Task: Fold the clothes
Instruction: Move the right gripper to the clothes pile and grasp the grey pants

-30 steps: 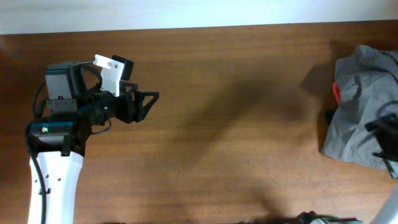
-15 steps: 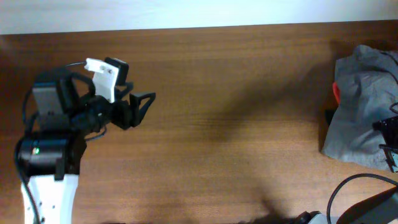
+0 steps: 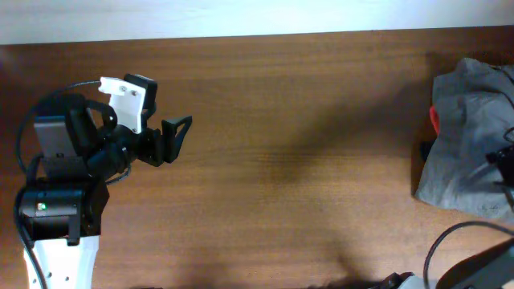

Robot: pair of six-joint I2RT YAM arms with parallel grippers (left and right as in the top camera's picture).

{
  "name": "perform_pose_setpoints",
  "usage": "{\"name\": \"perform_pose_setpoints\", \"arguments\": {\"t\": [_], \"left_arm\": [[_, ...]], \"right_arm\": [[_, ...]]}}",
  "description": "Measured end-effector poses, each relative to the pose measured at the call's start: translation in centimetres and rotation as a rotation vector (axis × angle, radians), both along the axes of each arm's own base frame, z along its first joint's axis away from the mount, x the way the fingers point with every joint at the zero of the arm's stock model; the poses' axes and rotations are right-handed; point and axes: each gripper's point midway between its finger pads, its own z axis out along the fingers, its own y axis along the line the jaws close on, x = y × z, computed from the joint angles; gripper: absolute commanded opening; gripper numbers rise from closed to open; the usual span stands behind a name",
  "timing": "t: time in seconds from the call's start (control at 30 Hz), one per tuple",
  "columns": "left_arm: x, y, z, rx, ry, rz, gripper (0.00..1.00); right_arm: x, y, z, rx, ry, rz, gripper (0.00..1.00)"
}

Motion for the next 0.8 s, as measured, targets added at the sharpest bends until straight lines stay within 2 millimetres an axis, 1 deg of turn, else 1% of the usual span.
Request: {"name": "perform_pose_setpoints", "arguments": {"t": [0.03,0.07,0.1,0.17,0.3,0.33,0.47,0.57,0.6,0.67,0.73,0.77,0.8], "left_arm": [[0.0,0.0,0.0,0.0,-0.001,0.001,0.81],[0.0,0.0,0.0,0.001,0.0,0.002,0.81],[0.1,0.0,-0.1,0.001,0.002,0.002,0.81],[0.4,0.0,-0.3,0.002,0.01,0.003,0.82],[1.0,0.1,-0.8,0.003,0.022,0.005,0.84],[1.1,0.1,-0.9,0.003,0.022,0.006,0.85],[1.4,0.1,-1.0,0.004,0.022,0.006,0.85],[1.7,0.1,-1.5,0.004,0.038,0.006,0.86],[2.0,0.1,-1.9,0.004,0.05,0.006,0.86],[2.2,0.1,-2.2,0.004,0.059,0.006,0.85],[2.4,0.2,-2.5,0.004,0.069,0.007,0.86],[2.4,0.2,-2.6,0.004,0.072,0.008,0.86],[2.5,0.2,-2.7,0.005,0.075,0.008,0.86]], "right_arm": [[0.2,-0.1,1.2,-0.033,-0.03,0.006,0.89],[0.3,-0.2,1.9,-0.054,-0.048,0.005,0.89],[0.4,-0.4,3.3,-0.091,-0.08,0.003,0.89],[0.5,-0.6,4.1,-0.116,-0.101,-0.003,0.89],[0.1,-1.3,4.6,-0.135,-0.115,-0.022,0.9],[0.1,-1.6,4.8,-0.143,-0.122,-0.028,0.92],[-0.2,-2.3,5.0,-0.156,-0.127,-0.048,0.93],[-1.3,-3.0,4.8,-0.166,-0.1,-0.101,0.95],[-2.4,-3.6,4.6,-0.17,-0.075,-0.148,0.95],[-3.2,-4.3,4.4,-0.174,-0.061,-0.185,0.93],[-3.8,-4.9,3.6,-0.163,-0.039,-0.211,0.84],[-3.9,-5.0,3.2,-0.155,-0.03,-0.22,0.75],[-3.8,-5.2,2.8,-0.147,-0.023,-0.22,0.64]]}}
